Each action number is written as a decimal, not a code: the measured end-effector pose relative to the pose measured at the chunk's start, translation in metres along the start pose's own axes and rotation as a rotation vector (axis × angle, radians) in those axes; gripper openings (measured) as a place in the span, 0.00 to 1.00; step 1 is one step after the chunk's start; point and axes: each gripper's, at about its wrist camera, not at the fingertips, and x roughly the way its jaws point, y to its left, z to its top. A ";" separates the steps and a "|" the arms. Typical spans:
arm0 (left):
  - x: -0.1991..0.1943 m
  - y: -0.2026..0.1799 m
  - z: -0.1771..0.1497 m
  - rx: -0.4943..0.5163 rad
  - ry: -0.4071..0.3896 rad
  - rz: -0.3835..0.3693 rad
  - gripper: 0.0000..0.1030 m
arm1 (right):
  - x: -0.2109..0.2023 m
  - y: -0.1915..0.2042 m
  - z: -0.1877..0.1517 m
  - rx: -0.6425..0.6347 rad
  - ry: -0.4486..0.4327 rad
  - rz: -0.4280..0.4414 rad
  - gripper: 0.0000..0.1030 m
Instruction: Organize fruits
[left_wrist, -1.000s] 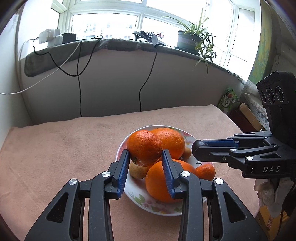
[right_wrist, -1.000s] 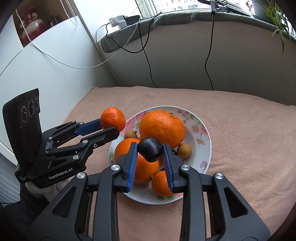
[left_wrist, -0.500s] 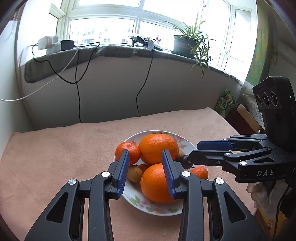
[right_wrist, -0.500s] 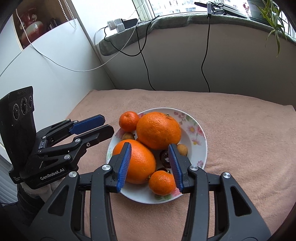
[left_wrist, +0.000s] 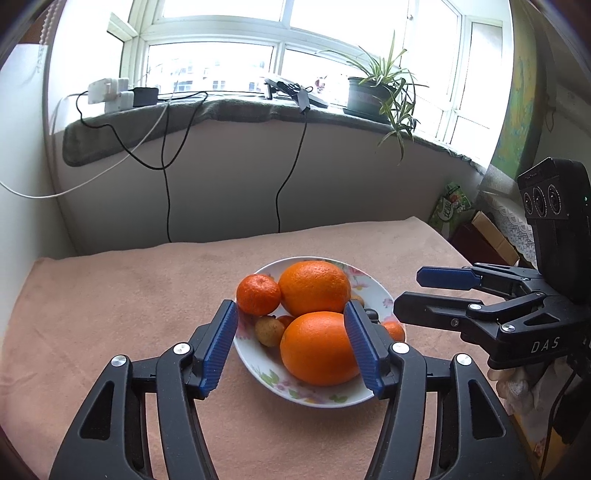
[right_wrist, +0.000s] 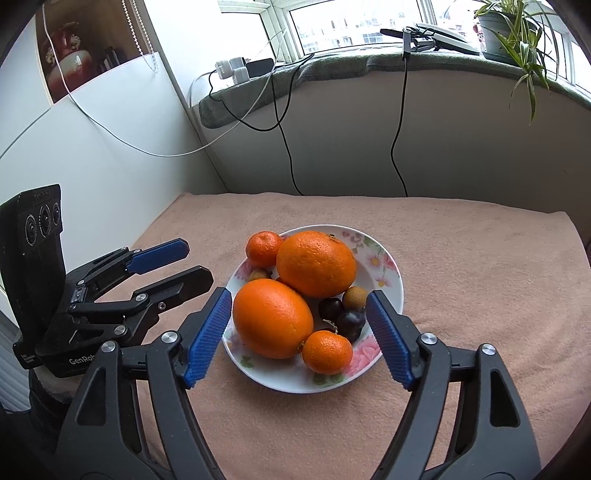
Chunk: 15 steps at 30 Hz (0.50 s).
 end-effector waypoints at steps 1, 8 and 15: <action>-0.001 0.000 -0.001 -0.003 0.001 0.007 0.67 | -0.003 0.001 -0.001 -0.005 -0.009 -0.008 0.79; -0.016 -0.003 -0.010 -0.048 -0.019 0.057 0.77 | -0.021 0.008 -0.012 -0.027 -0.070 -0.068 0.86; -0.034 -0.011 -0.018 -0.071 -0.045 0.094 0.77 | -0.039 0.012 -0.024 -0.033 -0.135 -0.160 0.96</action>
